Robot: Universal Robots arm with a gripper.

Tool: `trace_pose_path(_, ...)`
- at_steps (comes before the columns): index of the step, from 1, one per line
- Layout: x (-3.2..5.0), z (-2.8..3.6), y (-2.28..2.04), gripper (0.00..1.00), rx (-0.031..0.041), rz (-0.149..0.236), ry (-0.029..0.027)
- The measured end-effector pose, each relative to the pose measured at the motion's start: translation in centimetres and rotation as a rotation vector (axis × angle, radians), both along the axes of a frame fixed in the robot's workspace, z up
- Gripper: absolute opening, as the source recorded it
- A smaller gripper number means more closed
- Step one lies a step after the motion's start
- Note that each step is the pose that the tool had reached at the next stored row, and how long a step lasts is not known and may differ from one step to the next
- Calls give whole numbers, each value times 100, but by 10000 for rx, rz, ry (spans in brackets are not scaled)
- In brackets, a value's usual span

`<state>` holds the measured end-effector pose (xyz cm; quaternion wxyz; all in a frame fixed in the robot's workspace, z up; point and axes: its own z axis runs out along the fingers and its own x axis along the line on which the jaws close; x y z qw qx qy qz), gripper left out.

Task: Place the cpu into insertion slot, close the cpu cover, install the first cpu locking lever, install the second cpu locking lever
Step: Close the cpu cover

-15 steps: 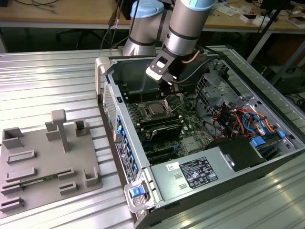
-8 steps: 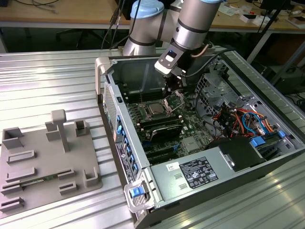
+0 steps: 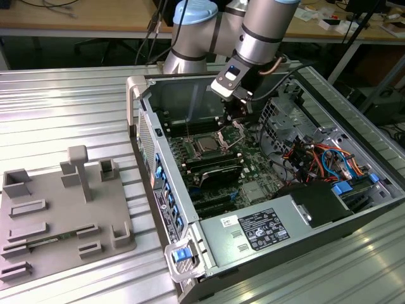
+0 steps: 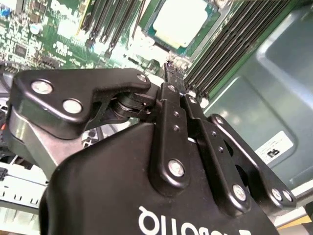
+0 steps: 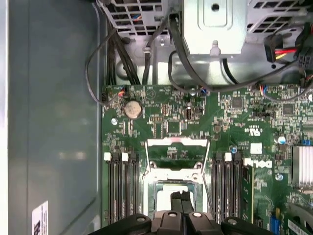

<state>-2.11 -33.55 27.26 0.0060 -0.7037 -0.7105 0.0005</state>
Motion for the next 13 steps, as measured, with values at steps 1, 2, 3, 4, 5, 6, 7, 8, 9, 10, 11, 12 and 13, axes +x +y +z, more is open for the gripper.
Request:
trace_pose_path(1,18,0,0,11,1,1,-1)
trace_pose_path(2,41,0,0,11,0,2,-1)
trace_pose_path(3,52,0,0,11,0,2,0)
trace_pose_path(4,66,0,0,11,1,0,-1)
trace_pose_path(5,72,0,0,11,1,1,-1)
trace_pose_path(6,74,0,0,11,0,1,-1)
trace_pose_path(7,75,0,0,11,0,0,-1)
trace_pose_path(8,76,0,0,11,0,1,-1)
trace_pose_path(9,78,0,0,11,0,1,-1)
trace_pose_path(10,78,0,0,11,1,1,-1)
trace_pose_path(11,78,0,0,11,0,1,-1)
trace_pose_path(12,78,0,0,11,0,0,-1)
trace_pose_path(13,78,0,0,11,0,0,0)
